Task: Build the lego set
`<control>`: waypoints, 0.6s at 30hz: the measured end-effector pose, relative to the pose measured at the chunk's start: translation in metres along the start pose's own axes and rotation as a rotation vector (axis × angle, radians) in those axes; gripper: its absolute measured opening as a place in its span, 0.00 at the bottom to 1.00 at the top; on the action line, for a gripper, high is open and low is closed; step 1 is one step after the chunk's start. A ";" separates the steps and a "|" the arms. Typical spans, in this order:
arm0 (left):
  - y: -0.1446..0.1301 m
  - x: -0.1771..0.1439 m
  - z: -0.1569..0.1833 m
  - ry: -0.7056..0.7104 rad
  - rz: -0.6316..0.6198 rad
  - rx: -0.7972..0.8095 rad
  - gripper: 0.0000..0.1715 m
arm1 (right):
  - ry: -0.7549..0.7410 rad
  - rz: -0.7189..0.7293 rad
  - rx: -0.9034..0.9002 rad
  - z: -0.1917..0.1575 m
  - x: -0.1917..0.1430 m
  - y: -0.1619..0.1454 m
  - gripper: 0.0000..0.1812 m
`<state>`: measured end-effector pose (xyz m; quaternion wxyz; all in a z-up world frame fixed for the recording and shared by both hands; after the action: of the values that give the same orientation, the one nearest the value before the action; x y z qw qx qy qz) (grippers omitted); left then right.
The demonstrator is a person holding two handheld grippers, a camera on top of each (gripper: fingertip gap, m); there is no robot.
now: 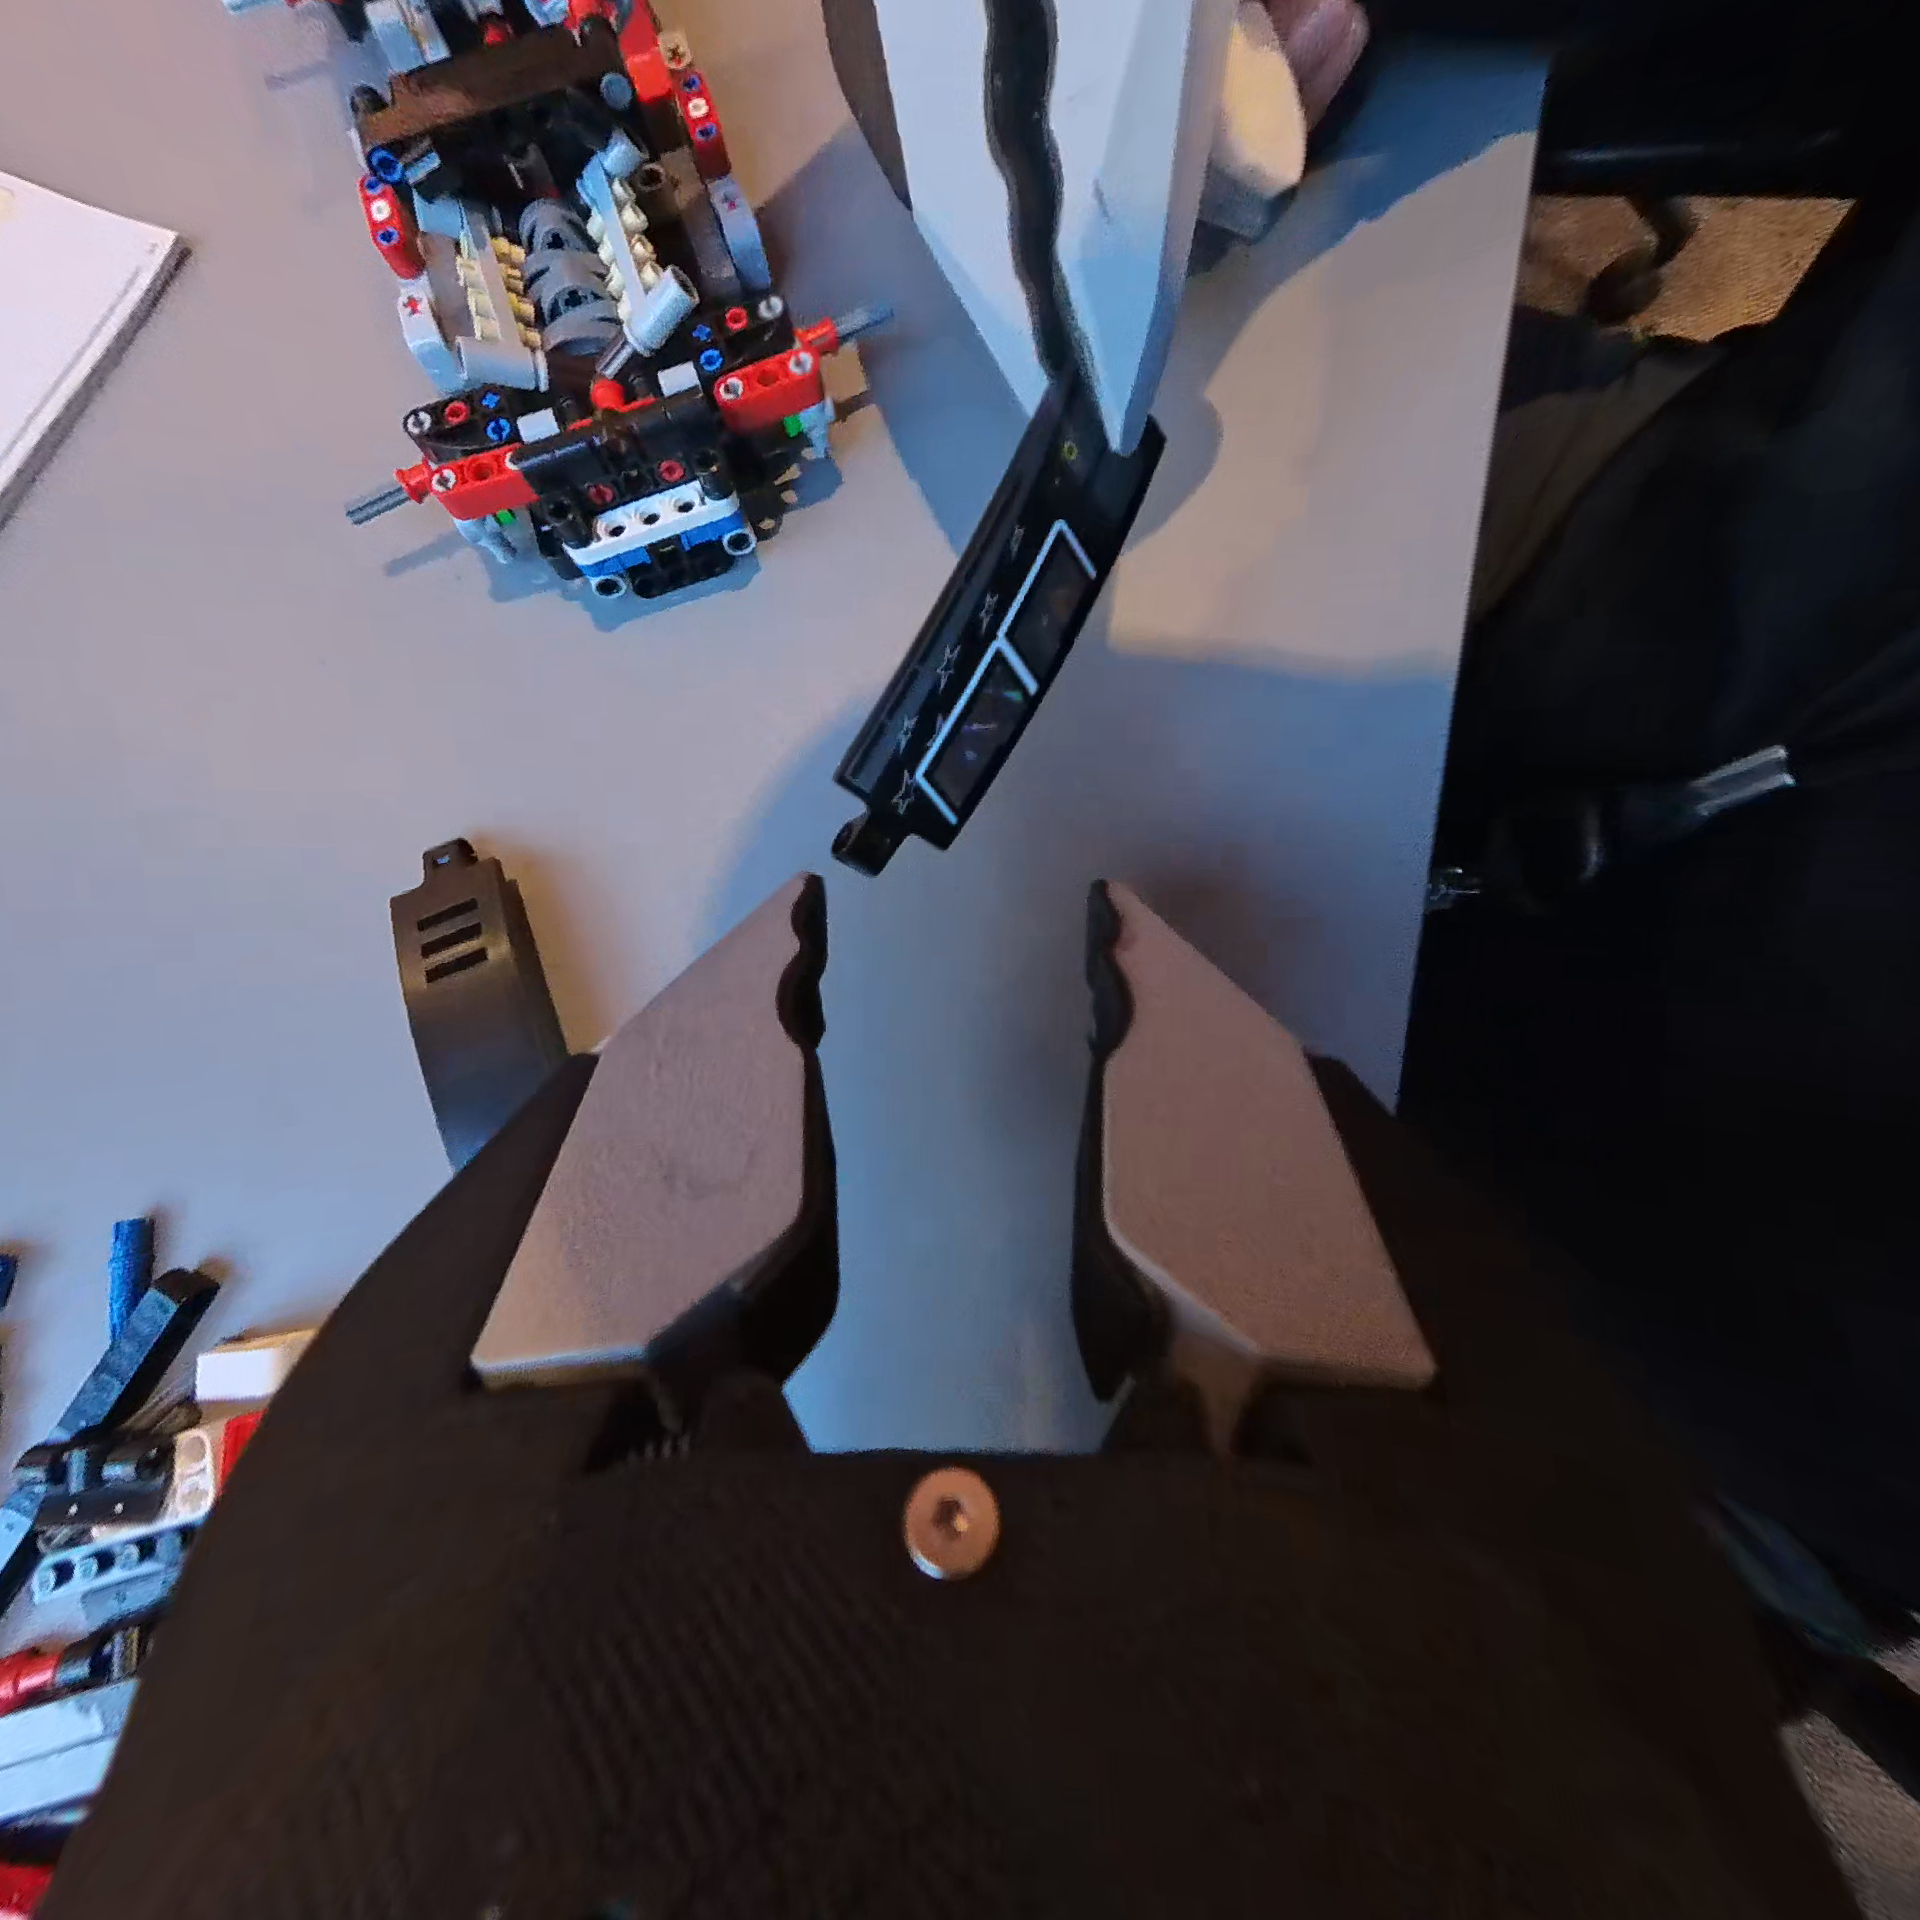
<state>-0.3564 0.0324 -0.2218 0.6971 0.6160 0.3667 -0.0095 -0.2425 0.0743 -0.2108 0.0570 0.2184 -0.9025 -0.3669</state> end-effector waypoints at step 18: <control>0.000 0.023 0.001 -0.036 0.055 0.020 0.24 | 0.030 -0.017 0.202 0.008 -0.019 -0.009 0.00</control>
<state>-0.3387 0.0413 -0.2343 0.6976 0.6324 0.3368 -0.0052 -0.2241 0.0816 -0.2215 0.0452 0.2361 -0.9321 -0.2710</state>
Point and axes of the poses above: each gripper's, where its closed fingertips meet, x out along the fingers, y out of its top, z = x × y across the jaws, the point moved 4 cm from there along -x, back along the fingers, and after that the axes turned 15 degrees about z, right-handed, at the moved point
